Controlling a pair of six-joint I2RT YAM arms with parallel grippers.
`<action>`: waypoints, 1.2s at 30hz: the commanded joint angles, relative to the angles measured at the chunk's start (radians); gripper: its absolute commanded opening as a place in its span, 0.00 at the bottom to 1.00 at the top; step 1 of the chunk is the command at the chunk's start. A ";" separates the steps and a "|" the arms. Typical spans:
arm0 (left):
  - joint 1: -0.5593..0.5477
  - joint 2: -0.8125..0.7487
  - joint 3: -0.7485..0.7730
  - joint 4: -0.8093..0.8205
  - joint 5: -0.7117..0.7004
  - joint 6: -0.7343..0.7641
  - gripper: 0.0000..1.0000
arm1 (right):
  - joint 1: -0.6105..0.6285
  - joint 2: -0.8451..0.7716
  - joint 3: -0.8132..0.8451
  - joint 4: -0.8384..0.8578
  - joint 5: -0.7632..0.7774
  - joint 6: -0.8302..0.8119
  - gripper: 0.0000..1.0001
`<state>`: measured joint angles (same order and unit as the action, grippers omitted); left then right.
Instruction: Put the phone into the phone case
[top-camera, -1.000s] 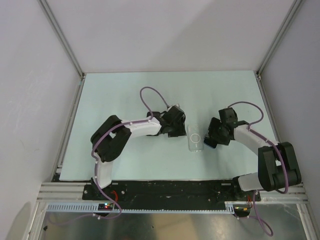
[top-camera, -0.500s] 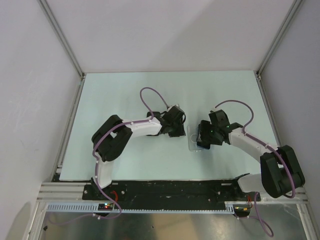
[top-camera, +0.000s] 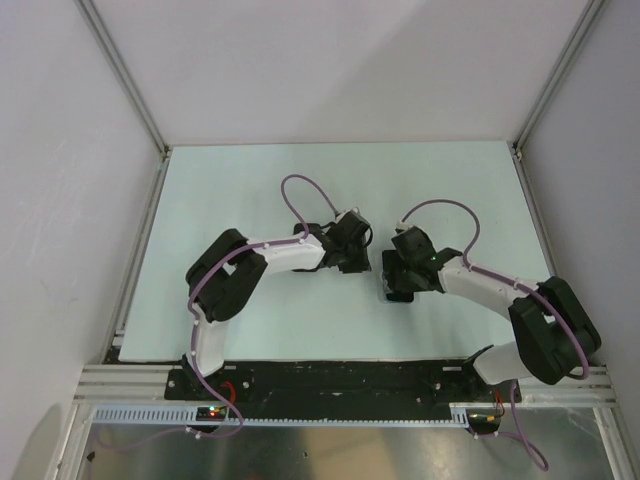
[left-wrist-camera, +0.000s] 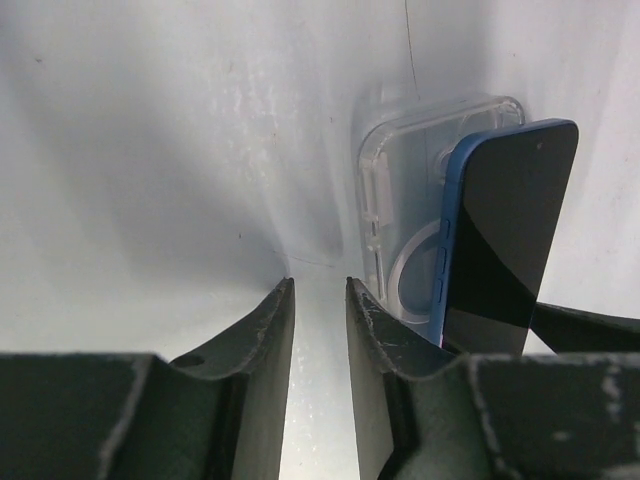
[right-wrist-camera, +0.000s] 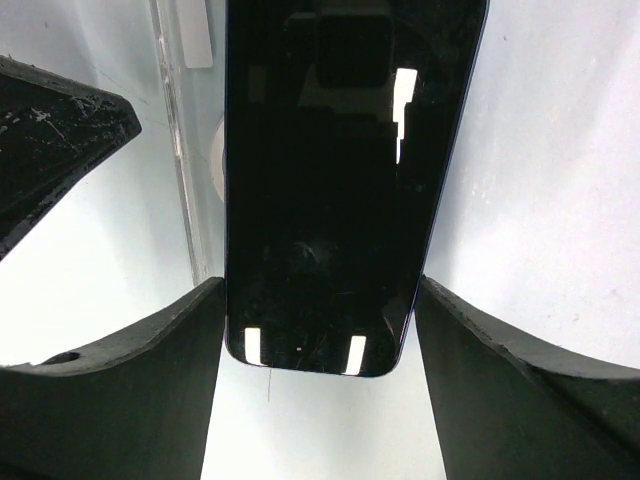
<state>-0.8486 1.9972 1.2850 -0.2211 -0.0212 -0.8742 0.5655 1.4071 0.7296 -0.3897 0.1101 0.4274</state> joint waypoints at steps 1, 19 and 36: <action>0.000 0.027 0.023 -0.014 -0.003 0.001 0.32 | 0.040 0.046 0.053 0.029 0.078 -0.034 0.55; 0.023 0.008 0.015 -0.013 0.012 0.010 0.30 | 0.095 0.040 0.123 0.026 0.121 -0.074 0.95; 0.037 0.016 0.029 -0.013 0.013 0.020 0.26 | -0.251 0.003 0.150 0.115 -0.076 0.097 0.65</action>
<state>-0.8165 1.9980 1.2854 -0.2268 0.0032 -0.8719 0.3676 1.3705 0.8234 -0.3393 0.1085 0.4706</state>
